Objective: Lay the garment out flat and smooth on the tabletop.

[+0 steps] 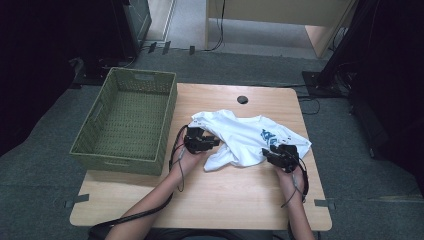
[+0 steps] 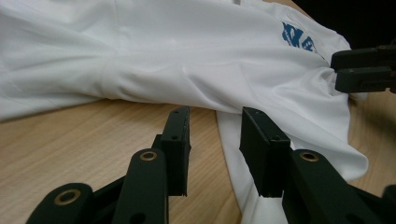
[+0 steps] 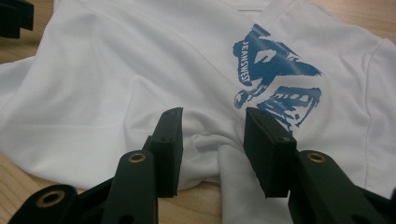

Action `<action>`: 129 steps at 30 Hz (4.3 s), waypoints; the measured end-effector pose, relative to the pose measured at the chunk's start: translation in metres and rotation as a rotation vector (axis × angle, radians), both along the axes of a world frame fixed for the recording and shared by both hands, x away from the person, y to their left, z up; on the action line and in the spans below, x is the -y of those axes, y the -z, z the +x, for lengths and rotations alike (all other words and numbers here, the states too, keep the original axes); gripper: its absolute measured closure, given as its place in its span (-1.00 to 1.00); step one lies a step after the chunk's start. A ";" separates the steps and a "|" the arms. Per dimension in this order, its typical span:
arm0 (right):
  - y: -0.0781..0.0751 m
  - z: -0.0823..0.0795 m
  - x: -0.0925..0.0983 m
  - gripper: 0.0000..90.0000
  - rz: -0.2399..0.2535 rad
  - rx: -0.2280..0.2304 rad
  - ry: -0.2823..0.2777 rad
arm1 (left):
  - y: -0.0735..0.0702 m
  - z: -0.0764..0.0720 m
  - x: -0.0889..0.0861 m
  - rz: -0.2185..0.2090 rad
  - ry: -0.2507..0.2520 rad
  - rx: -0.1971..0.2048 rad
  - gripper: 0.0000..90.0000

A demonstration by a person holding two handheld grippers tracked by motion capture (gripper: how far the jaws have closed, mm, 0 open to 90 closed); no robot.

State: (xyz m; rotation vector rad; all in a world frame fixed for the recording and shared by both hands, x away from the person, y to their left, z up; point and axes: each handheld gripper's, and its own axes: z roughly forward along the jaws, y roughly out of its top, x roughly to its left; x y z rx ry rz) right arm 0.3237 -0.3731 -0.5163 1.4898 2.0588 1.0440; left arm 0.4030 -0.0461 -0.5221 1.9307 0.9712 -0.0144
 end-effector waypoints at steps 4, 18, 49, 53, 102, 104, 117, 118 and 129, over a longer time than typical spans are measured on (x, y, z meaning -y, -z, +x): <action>0.000 -0.002 0.000 0.30 0.000 0.003 0.001 | 0.003 -0.003 0.004 -0.008 0.014 -0.002 0.41; 0.000 -0.004 0.000 0.29 0.002 0.015 0.000 | 0.010 -0.007 0.015 0.011 0.022 0.000 0.30; 0.007 0.001 0.008 0.25 -0.019 0.001 0.022 | -0.002 -0.040 -0.004 -0.095 0.022 -0.015 0.97; 0.011 0.003 0.008 0.23 -0.022 -0.014 0.023 | -0.006 -0.049 -0.014 -0.108 0.019 -0.008 0.96; 0.000 -0.022 -0.013 0.28 -0.007 0.004 -0.024 | 0.003 -0.110 -0.032 0.062 0.092 -0.021 0.27; 0.001 -0.021 -0.015 0.28 -0.005 -0.001 -0.031 | 0.005 -0.109 -0.029 0.068 0.112 -0.020 0.45; 0.000 -0.022 -0.021 0.30 0.040 0.001 -0.068 | -0.018 -0.100 -0.032 -0.137 0.124 -0.048 0.94; 0.000 -0.022 -0.023 0.30 0.036 0.001 -0.072 | -0.020 -0.097 -0.034 -0.151 0.115 -0.044 0.94; -0.001 -0.024 -0.047 0.25 0.024 0.006 -0.153 | -0.028 -0.061 -0.044 -0.164 -0.018 -0.041 0.93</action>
